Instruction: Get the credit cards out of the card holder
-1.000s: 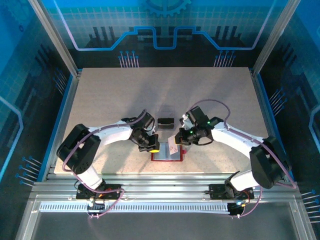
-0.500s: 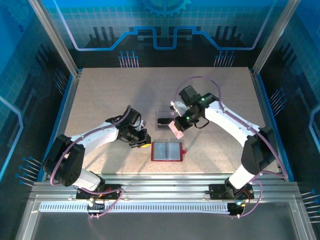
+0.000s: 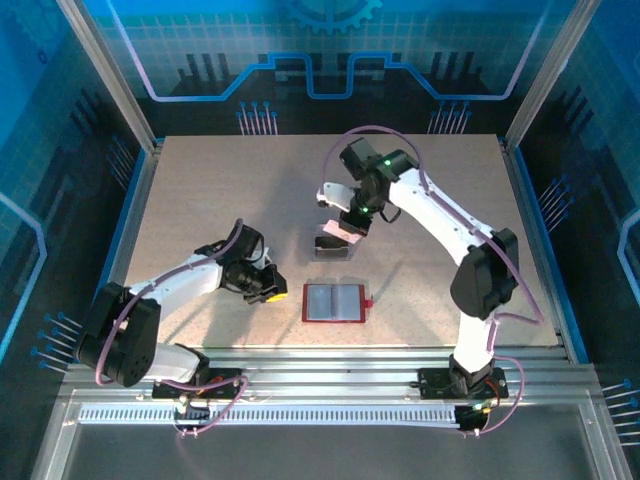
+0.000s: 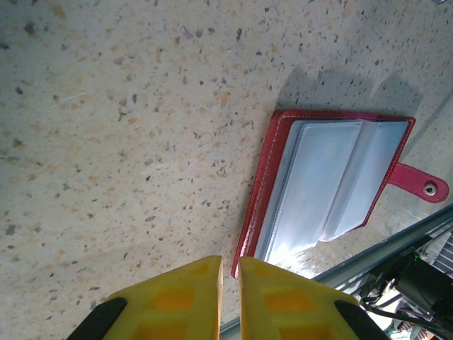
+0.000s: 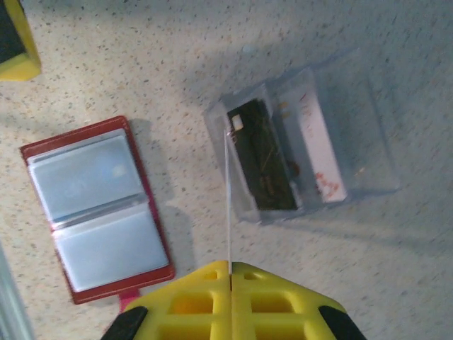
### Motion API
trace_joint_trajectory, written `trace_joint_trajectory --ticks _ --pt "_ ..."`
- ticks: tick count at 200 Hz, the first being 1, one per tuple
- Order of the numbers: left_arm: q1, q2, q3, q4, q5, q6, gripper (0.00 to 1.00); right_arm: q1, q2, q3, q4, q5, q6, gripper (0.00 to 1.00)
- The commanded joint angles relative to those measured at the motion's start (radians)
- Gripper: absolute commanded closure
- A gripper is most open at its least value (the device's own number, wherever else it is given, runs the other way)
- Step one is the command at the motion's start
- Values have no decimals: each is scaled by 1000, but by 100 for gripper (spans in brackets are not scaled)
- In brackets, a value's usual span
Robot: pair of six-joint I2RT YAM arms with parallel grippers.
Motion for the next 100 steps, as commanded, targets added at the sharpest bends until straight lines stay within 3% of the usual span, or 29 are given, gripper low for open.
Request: trace_joint_trajectory --ticks 1,100 --pt "12 -41 -23 -16 16 18 86 7 81 106 -102 22 -127 100" --pt "37 -102 -70 -27 19 15 86 17 417 561 -298 91 -232 100"
